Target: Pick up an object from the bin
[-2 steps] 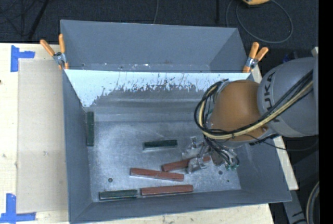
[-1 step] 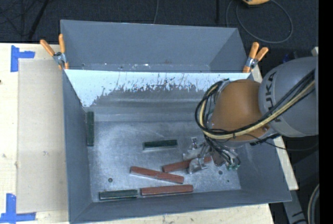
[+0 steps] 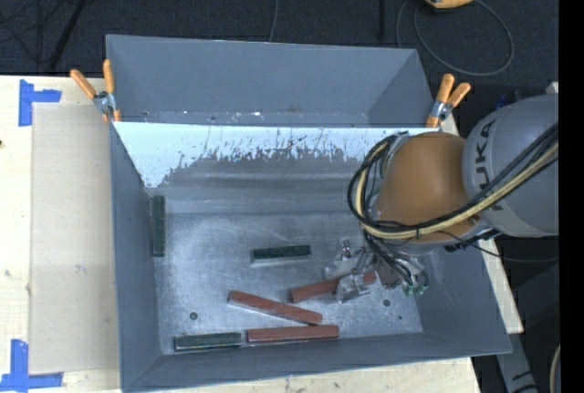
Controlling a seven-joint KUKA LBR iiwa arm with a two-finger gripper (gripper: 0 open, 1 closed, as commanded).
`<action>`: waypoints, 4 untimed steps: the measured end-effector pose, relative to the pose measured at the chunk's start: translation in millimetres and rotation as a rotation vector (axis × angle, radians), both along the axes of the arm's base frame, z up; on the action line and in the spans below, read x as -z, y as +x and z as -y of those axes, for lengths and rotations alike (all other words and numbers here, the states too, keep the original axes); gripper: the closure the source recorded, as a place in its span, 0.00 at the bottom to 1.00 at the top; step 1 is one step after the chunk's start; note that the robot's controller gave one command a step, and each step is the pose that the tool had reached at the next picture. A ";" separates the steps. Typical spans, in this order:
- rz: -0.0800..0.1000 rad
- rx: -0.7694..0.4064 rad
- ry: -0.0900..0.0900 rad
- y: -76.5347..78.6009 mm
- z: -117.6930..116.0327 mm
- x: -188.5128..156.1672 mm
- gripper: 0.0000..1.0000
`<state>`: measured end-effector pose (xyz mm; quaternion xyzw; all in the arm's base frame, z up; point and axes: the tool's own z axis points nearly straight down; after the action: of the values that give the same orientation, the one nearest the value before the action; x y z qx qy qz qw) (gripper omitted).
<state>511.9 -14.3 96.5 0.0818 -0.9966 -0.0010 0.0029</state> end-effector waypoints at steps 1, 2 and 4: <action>0.002 0.000 -0.001 1.1 0.1 -17.3 1.00; 0.004 -0.001 -0.001 1.1 -0.2 -35.5 1.00; 0.009 -0.001 -0.001 2.2 -0.6 -47.5 1.00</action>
Offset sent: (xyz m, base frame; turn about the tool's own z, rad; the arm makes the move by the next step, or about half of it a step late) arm 0.0000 0.0000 0.0545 0.0000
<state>514.1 -13.7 144.0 0.0822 -0.9966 0.0001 -0.0014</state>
